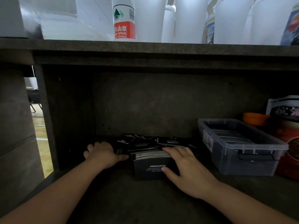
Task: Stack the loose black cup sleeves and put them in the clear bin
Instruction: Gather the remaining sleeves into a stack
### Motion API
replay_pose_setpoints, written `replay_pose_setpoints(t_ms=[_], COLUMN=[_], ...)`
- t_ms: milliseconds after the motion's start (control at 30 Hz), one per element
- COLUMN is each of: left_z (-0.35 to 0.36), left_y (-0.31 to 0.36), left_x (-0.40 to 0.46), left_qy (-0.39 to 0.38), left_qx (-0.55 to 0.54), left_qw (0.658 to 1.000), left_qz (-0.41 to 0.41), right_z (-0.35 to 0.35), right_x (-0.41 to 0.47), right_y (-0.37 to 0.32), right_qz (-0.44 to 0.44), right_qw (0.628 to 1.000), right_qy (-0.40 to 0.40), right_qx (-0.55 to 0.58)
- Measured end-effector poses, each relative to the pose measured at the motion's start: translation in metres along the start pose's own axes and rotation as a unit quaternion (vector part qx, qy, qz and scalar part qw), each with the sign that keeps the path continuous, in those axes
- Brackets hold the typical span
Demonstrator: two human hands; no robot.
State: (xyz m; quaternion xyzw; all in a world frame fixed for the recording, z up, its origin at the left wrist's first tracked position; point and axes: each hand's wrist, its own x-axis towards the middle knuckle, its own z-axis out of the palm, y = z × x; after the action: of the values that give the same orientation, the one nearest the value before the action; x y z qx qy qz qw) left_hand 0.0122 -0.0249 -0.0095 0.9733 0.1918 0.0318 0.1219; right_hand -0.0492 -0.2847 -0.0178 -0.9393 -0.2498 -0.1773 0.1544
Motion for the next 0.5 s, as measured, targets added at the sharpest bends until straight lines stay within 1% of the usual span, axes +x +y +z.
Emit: replay_pose_setpoints(t_ms=[33, 100, 200, 233, 267, 300, 333, 367, 433, 467, 500], left_z=[0.001, 0.000, -0.003, -0.005, -0.007, -0.009, -0.009, -0.010, -0.010, -0.010, -0.008], left_y=[-0.002, -0.005, -0.004, -0.001, 0.003, 0.007, 0.010, 0.013, 0.016, 0.017, 0.018], left_x=[0.004, 0.010, 0.007, 0.003, -0.002, -0.007, -0.011, -0.017, -0.027, -0.031, -0.035], left_qy=[0.022, 0.093, 0.201, 0.220, 0.219, 0.197, 0.159, 0.104, -0.055, -0.135, -0.199], left_qx=[-0.072, -0.206, -0.315, -0.338, -0.363, -0.391, -0.415, -0.434, -0.446, -0.451, -0.471], left_qw=[0.997, 0.972, 0.913, 0.895, 0.879, 0.865, 0.853, 0.844, 0.837, 0.829, 0.812], left_qz=[0.007, 0.058, 0.161, 0.191, 0.219, 0.246, 0.273, 0.297, 0.312, 0.303, 0.280], right_z=[0.000, 0.000, 0.000, 0.000, 0.000, 0.000, 0.000, 0.000, 0.000, 0.001, 0.002], right_x=[0.000, -0.001, -0.001, -0.001, -0.001, -0.002, -0.002, -0.002, -0.002, -0.003, -0.003], right_y=[0.000, 0.000, 0.000, 0.000, -0.001, -0.001, -0.002, -0.002, -0.003, -0.003, -0.003], right_qz=[-0.002, -0.005, -0.007, -0.007, -0.005, -0.001, 0.003, 0.006, 0.008, 0.008, 0.006], right_qw=[1.000, 1.000, 1.000, 1.000, 1.000, 1.000, 0.999, 0.999, 0.999, 0.999, 0.999], right_qy=[0.001, 0.002, 0.004, 0.005, 0.005, 0.004, 0.005, 0.009, 0.017, 0.020, 0.022], right_qx=[0.000, -0.001, 0.000, 0.003, 0.011, 0.023, 0.036, 0.045, 0.050, 0.048, 0.045])
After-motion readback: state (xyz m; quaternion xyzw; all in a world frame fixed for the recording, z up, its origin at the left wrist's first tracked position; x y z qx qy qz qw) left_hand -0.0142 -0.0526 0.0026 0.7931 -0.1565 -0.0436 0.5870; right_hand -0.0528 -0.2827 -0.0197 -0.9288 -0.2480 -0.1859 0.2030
